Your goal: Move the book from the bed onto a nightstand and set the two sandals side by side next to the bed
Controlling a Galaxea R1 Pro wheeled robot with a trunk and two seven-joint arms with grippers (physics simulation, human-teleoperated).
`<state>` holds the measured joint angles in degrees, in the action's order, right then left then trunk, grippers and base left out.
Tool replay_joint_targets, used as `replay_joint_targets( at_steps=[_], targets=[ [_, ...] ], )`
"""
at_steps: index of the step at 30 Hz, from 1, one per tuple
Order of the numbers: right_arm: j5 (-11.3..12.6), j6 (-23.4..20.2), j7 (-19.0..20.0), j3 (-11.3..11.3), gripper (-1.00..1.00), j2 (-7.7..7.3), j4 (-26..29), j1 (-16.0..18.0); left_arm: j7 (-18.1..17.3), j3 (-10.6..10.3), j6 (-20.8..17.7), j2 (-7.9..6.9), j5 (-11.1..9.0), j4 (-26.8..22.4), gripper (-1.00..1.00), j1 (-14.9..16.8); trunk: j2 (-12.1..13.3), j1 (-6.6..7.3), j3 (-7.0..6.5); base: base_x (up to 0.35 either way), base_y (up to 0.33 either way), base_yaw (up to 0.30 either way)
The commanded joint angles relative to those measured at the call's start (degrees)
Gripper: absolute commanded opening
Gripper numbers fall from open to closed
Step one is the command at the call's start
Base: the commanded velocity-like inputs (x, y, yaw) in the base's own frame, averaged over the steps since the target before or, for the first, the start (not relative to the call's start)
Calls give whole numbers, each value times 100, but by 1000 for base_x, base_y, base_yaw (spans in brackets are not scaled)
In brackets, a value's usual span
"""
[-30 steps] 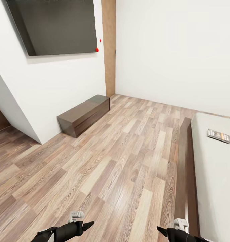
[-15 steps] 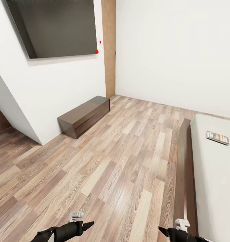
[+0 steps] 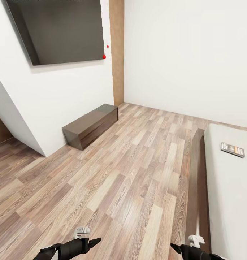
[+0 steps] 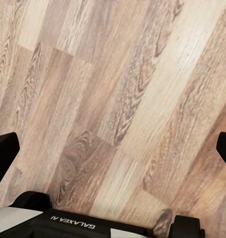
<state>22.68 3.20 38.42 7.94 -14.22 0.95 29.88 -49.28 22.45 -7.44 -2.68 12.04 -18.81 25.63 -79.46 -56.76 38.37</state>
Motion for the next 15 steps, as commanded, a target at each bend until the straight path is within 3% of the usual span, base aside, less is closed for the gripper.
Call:
replay_joint_targets(
  at_steps=[1,15],
  targets=[
    [35,29,20,50,100,-1,-8,6,-38,49,-58,5,36,-9,100,3,-1,1,4,0,0,0],
    [51,-30,69,50,100,-10,-7,2,-38,49,-56,5,36,-9,100,3,-1,1,4,0,0,0]
  ],
)
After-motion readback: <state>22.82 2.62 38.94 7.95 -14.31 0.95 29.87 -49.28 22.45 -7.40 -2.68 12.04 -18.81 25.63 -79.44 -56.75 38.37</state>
